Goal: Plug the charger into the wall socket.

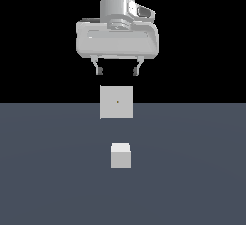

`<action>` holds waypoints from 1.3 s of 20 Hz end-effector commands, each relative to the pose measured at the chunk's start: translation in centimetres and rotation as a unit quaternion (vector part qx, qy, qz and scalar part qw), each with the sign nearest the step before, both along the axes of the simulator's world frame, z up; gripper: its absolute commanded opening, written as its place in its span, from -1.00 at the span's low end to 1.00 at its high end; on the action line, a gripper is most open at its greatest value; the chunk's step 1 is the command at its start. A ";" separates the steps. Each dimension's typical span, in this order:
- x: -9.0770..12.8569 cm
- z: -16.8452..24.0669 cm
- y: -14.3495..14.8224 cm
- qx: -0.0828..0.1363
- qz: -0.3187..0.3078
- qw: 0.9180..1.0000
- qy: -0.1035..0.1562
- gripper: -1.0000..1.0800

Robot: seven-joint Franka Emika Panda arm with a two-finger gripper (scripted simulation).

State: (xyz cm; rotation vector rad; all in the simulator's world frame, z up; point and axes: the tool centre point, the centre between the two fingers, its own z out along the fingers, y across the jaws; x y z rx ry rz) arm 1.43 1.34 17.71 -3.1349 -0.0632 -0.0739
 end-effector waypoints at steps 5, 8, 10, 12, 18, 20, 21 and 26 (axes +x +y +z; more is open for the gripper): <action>-0.2 -0.2 0.0 0.000 0.000 1.000 -0.001 0.92; -0.6 -0.5 -0.1 0.000 -0.001 1.000 -0.003 0.92; -1.0 -0.8 -0.1 0.000 -0.001 1.000 -0.006 0.92; -1.5 -1.3 -0.1 0.000 -0.002 1.000 -0.009 0.92; -3.5 -3.2 -0.3 0.000 -0.005 1.000 -0.021 0.92; -4.4 -4.0 -0.4 0.000 -0.006 1.000 -0.026 0.92; -4.8 -4.5 -0.4 0.000 -0.006 1.000 -0.029 0.92; -7.1 -6.8 -0.6 0.000 -0.009 0.999 -0.044 0.92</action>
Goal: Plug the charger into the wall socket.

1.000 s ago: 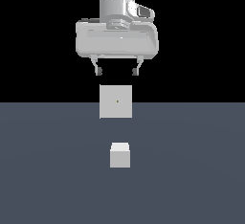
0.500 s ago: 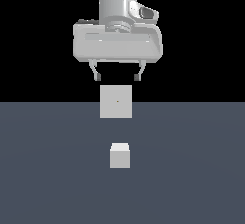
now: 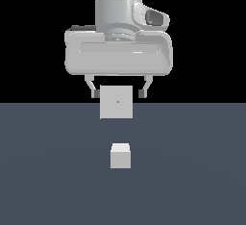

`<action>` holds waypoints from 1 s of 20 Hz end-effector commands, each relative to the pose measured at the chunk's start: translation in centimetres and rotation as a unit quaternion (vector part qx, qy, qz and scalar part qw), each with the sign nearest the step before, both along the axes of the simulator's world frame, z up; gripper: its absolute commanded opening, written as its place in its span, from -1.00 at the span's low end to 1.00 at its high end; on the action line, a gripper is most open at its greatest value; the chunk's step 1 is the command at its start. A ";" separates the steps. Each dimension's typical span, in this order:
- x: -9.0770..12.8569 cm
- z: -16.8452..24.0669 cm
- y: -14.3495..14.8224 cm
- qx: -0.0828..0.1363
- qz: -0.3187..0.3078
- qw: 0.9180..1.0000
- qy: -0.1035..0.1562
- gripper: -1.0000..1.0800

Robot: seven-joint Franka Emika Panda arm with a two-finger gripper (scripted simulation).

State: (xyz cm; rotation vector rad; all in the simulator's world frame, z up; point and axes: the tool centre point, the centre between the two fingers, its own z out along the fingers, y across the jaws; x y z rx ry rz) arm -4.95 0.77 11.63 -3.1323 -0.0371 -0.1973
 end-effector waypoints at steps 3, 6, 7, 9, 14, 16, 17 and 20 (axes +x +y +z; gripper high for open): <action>-1.8 -2.0 -0.2 0.000 -0.003 1.000 -0.012 0.92; -2.7 -3.0 -0.2 0.000 -0.004 1.000 -0.019 0.92; -3.0 -3.4 -0.2 0.000 -0.004 1.000 -0.020 0.92; -3.4 -3.9 -0.3 0.000 -0.005 1.000 -0.024 0.92; -4.1 -4.9 -0.3 0.000 -0.006 1.000 -0.029 0.92; -4.3 -5.1 -0.4 0.000 -0.006 1.000 -0.030 0.92; -4.3 -5.1 -0.4 0.000 -0.006 1.000 -0.030 0.92; -4.3 -5.1 -0.4 0.000 -0.006 1.000 -0.030 0.92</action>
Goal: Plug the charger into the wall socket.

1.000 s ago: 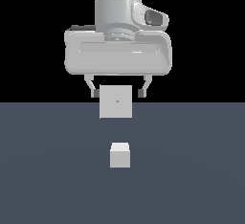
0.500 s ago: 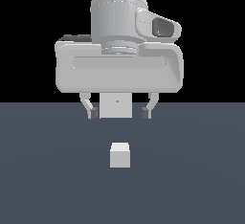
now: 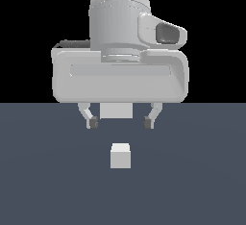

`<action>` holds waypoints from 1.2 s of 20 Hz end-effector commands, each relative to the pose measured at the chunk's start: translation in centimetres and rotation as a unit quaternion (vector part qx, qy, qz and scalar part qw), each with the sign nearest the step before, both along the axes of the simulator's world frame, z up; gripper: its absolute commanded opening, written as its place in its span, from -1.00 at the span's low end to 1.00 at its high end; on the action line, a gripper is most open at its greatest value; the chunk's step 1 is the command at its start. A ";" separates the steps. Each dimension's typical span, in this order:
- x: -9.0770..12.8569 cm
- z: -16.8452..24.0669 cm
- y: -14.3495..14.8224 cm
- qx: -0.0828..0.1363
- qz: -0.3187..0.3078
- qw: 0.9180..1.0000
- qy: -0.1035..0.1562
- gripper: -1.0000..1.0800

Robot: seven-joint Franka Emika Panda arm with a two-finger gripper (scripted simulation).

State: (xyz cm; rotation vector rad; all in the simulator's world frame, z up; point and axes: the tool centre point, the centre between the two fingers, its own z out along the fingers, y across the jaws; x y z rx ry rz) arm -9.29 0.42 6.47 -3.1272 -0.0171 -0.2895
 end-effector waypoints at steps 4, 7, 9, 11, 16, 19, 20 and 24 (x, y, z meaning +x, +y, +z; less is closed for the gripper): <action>0.0 -0.4 0.0 0.000 0.000 1.000 0.000 0.92; -0.1 -1.2 0.0 0.000 0.000 1.000 -0.001 0.92; -0.1 -2.0 0.0 0.000 0.000 1.000 -0.001 0.92; -0.1 -2.9 0.0 0.000 0.000 1.000 -0.001 0.92; -0.1 -4.7 0.0 0.000 0.000 1.000 -0.002 0.92; -0.1 -5.2 0.0 0.000 0.000 1.000 -0.002 0.92; -0.1 -5.3 0.0 0.000 0.000 1.000 -0.002 0.92; -0.1 -5.3 0.0 0.000 0.000 1.000 -0.002 -1.00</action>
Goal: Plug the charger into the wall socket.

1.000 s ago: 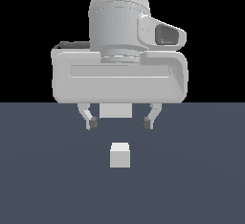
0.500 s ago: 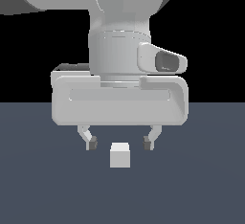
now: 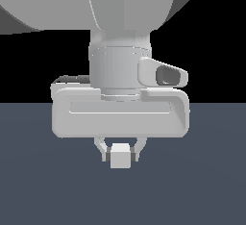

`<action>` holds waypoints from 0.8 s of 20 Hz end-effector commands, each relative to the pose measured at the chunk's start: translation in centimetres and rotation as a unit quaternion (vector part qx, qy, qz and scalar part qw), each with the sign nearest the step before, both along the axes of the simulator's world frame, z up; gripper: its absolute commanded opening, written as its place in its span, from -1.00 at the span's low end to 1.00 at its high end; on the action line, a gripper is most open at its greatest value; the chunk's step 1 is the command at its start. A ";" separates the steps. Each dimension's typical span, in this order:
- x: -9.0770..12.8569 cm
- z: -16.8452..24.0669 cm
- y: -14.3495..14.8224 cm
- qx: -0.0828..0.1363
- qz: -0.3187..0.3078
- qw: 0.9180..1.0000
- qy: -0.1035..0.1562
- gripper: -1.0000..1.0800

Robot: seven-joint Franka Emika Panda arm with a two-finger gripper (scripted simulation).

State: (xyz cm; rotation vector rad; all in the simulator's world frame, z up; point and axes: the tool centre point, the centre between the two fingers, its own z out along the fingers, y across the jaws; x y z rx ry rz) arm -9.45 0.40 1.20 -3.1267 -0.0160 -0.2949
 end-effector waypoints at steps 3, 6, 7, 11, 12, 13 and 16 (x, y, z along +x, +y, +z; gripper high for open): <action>0.0 0.0 0.0 0.000 0.000 1.000 0.000 -1.00; 0.0 0.0 0.0 0.000 0.000 1.000 0.000 -1.00; 0.0 0.0 0.0 0.000 0.000 1.000 0.000 -1.00; 0.2 0.2 0.0 0.000 0.002 1.000 0.000 -1.00; 0.3 0.3 -0.1 0.000 0.003 1.000 0.000 -1.00; 0.5 0.4 -0.1 0.000 0.005 1.000 0.000 -1.00; 1.2 1.1 -0.2 -0.001 0.013 1.000 0.000 -1.00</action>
